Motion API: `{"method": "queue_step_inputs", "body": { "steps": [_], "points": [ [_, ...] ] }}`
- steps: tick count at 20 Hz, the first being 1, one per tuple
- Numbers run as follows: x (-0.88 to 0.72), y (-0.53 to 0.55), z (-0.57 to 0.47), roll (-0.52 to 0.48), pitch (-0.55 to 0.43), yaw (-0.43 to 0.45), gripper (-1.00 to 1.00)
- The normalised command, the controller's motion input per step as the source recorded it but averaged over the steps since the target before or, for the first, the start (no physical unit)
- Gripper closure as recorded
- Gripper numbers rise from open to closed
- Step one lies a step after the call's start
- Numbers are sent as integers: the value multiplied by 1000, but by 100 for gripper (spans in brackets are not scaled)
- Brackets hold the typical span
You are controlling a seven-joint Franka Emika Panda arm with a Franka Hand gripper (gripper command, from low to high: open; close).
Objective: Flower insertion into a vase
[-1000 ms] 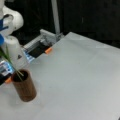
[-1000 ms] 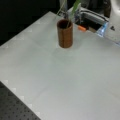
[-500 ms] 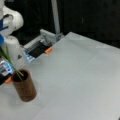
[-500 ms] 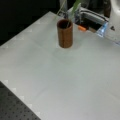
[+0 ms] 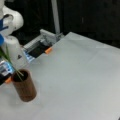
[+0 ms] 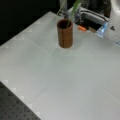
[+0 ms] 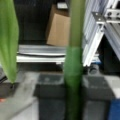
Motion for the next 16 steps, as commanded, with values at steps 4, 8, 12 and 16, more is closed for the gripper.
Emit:
{"method": "queue_step_inputs", "body": {
  "steps": [4,8,12,16],
  "points": [
    [76,-164,146,50,190,70,100],
    [76,-164,146,50,189,70,100],
    [76,-164,146,50,189,70,100],
    [98,-153,152,219,797,-176,100]
  ]
}}
